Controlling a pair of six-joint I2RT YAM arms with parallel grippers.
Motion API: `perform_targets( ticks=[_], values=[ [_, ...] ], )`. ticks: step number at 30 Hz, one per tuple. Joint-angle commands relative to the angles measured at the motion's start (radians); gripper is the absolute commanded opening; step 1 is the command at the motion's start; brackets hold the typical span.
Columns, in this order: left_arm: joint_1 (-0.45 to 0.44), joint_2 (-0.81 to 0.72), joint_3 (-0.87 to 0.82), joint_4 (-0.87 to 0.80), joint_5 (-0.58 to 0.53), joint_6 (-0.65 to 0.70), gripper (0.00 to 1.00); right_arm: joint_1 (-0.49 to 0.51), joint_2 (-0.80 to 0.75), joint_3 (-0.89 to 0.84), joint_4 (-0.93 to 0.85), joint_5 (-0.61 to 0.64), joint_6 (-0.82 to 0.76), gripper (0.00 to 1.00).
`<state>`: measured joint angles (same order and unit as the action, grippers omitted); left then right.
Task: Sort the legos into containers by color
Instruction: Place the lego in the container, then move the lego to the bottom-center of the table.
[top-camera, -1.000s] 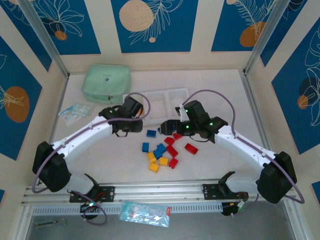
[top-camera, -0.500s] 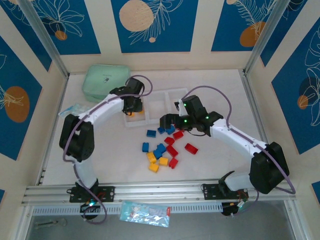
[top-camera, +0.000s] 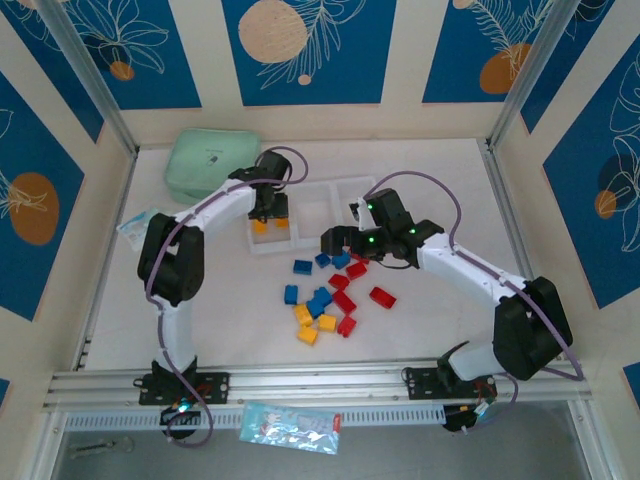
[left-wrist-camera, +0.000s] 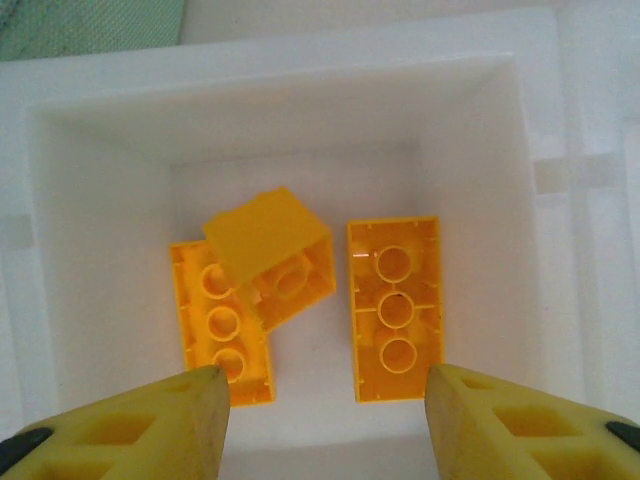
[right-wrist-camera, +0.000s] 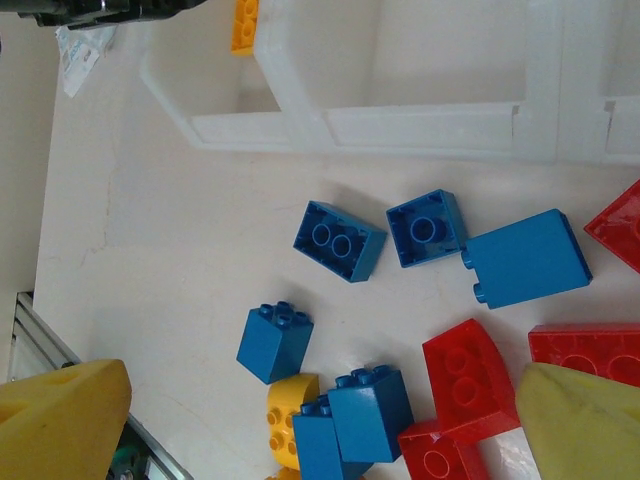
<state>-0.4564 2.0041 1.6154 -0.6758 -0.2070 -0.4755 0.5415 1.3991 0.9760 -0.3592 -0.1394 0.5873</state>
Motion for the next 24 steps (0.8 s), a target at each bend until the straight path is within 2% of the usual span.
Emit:
perform_targets(
  ticks=[1,13,24],
  values=[
    [0.004,-0.094,0.002,-0.027,0.035,0.011,0.55,0.000,0.002,0.030,-0.001,-0.037,-0.007,0.99],
    [-0.018,-0.366,-0.232,0.026,0.225,-0.015,0.57,0.010,-0.033,0.015,-0.058,-0.027,-0.024,0.99],
    [-0.132,-0.668,-0.546,-0.042,0.202,-0.085,0.59,0.075,-0.108,-0.048,-0.178,0.061,-0.035,0.99]
  ],
)
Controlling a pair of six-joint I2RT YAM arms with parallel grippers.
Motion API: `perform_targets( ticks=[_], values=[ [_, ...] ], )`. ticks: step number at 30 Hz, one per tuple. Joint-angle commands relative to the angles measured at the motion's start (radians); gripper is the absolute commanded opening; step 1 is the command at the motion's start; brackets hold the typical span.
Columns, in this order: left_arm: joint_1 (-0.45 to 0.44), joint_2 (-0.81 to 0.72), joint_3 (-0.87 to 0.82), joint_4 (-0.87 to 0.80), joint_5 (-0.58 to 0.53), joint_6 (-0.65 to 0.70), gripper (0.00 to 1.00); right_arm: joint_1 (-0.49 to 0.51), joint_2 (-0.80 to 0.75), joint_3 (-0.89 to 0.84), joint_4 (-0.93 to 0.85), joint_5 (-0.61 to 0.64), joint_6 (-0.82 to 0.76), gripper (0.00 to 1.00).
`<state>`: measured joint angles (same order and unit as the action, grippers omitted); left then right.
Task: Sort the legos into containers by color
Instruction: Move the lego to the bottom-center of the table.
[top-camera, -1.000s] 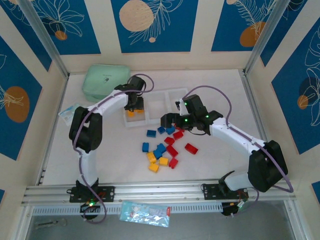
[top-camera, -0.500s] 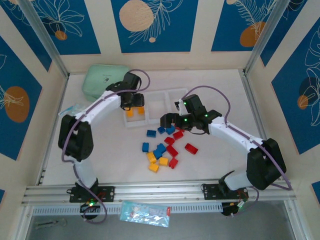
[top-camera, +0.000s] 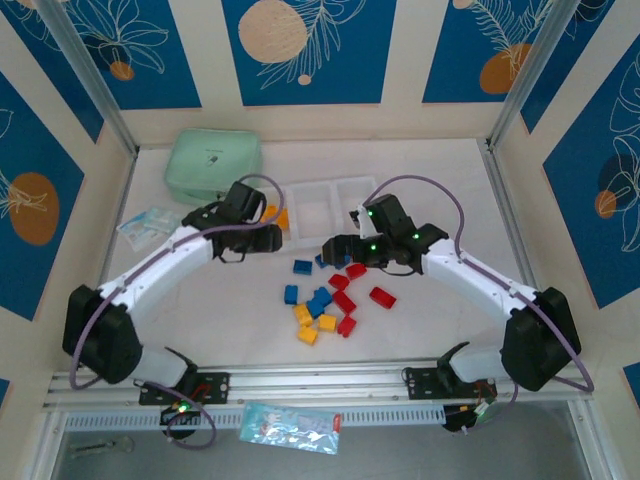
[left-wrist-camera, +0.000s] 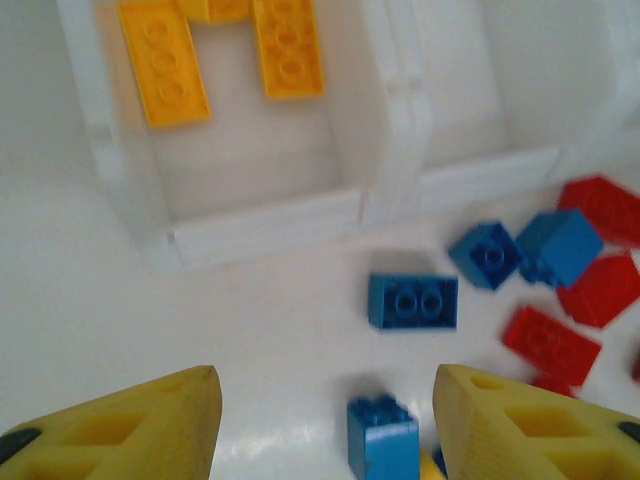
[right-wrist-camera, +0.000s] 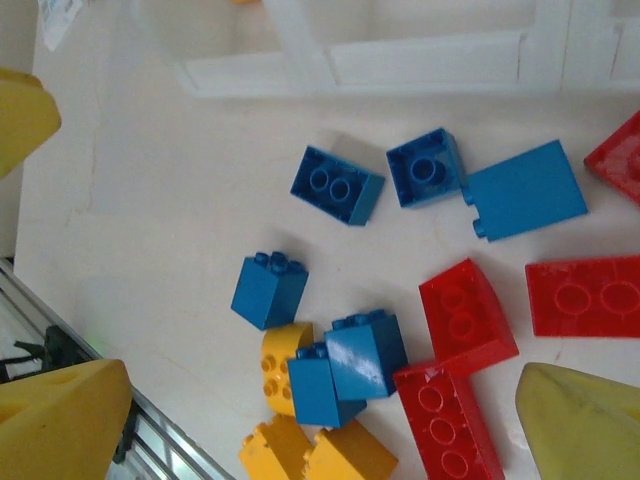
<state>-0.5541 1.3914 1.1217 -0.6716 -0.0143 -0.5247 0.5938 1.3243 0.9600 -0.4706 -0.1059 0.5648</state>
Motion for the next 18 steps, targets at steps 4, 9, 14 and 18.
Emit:
perform_targets(
  ticks=[4,9,14,18],
  values=[
    [-0.116,-0.100,-0.128,-0.066,0.016,-0.075,0.59,0.057,-0.060,-0.080,-0.067,0.033,0.008,0.99],
    [-0.211,-0.085,-0.181,-0.057,0.027,-0.138,0.60,0.102,-0.090,-0.169,-0.039,0.044,0.042,0.99],
    [-0.285,-0.049,-0.217,-0.020,0.032,-0.193,0.63,0.115,-0.115,-0.225,-0.048,0.055,0.069,0.99],
    [-0.302,0.013,-0.221,-0.002,0.011,-0.223,0.64,0.112,-0.146,-0.260,-0.032,0.059,0.081,0.99]
  ],
)
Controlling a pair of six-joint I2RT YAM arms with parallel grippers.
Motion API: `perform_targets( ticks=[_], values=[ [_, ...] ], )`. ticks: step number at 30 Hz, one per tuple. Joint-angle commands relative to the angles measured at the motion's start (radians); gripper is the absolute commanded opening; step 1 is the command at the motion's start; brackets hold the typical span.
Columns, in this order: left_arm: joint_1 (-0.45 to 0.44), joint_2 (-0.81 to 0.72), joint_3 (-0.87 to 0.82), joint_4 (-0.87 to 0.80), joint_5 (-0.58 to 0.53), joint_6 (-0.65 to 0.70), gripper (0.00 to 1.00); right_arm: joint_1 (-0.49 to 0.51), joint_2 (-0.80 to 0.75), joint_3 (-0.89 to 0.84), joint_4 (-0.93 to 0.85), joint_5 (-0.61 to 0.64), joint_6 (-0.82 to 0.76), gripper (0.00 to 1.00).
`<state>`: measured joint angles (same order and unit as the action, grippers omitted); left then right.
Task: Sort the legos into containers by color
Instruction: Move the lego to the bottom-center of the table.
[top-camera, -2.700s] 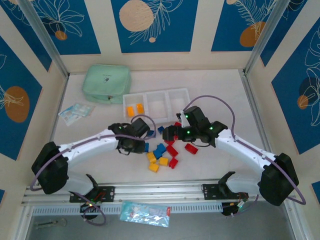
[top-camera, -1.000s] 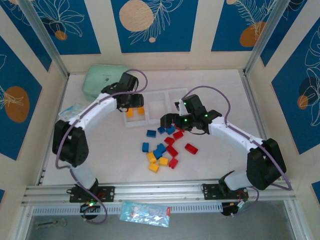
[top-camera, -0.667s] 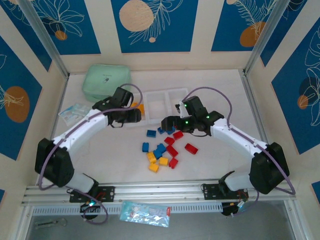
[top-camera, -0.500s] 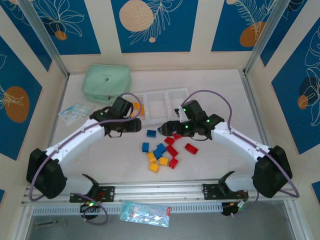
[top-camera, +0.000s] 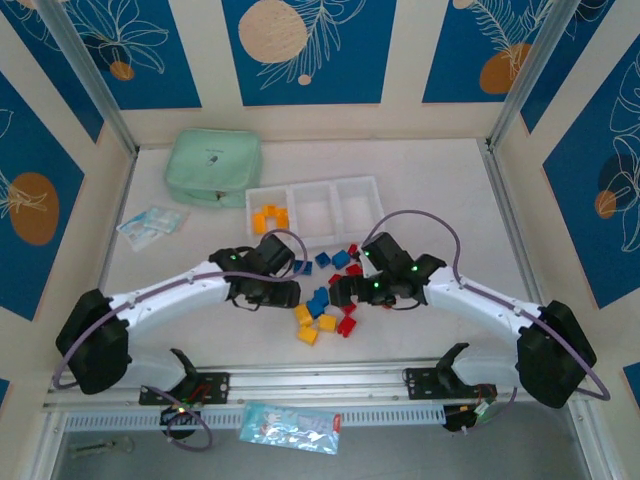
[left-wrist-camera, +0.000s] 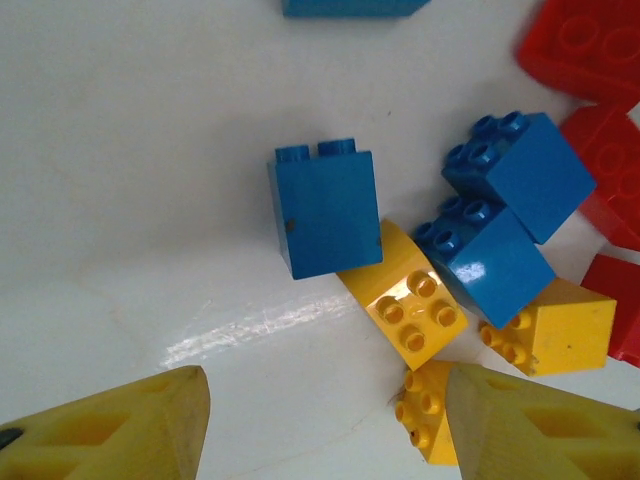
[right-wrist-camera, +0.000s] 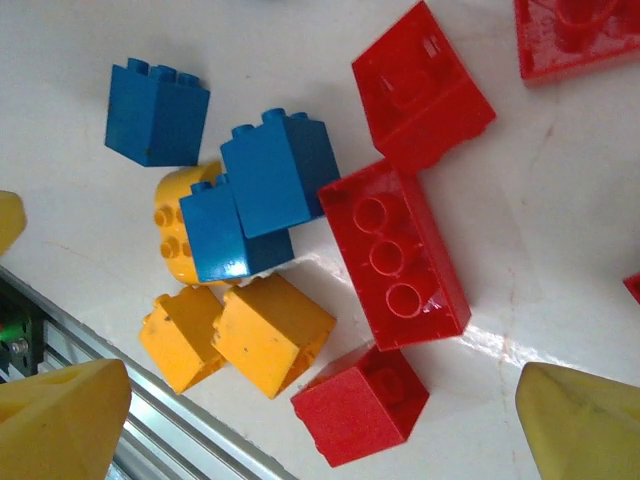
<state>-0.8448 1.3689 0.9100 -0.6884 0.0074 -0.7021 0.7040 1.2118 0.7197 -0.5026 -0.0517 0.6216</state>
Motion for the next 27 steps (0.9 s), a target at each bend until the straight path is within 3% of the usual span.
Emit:
perform_targets(
  ticks=[1,12,27],
  values=[
    [-0.018,0.047,-0.008,0.022,-0.010,-0.054,0.64,0.001,-0.037,-0.022,0.002,0.004,0.023,0.99],
    [-0.102,0.097,-0.067,0.093,-0.015,-0.209,0.66,-0.017,-0.055,-0.032,-0.013,0.015,0.013,0.99],
    [-0.132,0.185,-0.073,0.235,0.032,-0.258,0.73,-0.072,-0.109,-0.063,-0.001,-0.015,0.010,0.99]
  ],
)
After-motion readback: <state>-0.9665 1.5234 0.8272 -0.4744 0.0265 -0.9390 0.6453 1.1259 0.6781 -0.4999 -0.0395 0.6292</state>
